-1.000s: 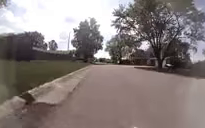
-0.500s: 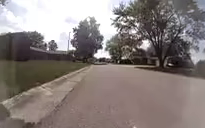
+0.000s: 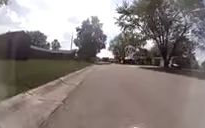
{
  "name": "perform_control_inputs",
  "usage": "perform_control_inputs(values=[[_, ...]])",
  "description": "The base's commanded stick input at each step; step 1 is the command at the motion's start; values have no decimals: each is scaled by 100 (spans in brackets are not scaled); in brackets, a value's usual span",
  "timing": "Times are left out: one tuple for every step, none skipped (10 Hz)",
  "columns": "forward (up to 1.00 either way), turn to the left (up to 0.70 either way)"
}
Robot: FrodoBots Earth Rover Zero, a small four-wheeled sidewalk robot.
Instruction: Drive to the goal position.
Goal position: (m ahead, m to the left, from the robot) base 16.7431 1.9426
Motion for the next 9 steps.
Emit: perform_control_inputs(values=[[100,0],[100,0],[100,0],[100,0],[100,0],[100,0],[100,0],[100,0],[100,0]])
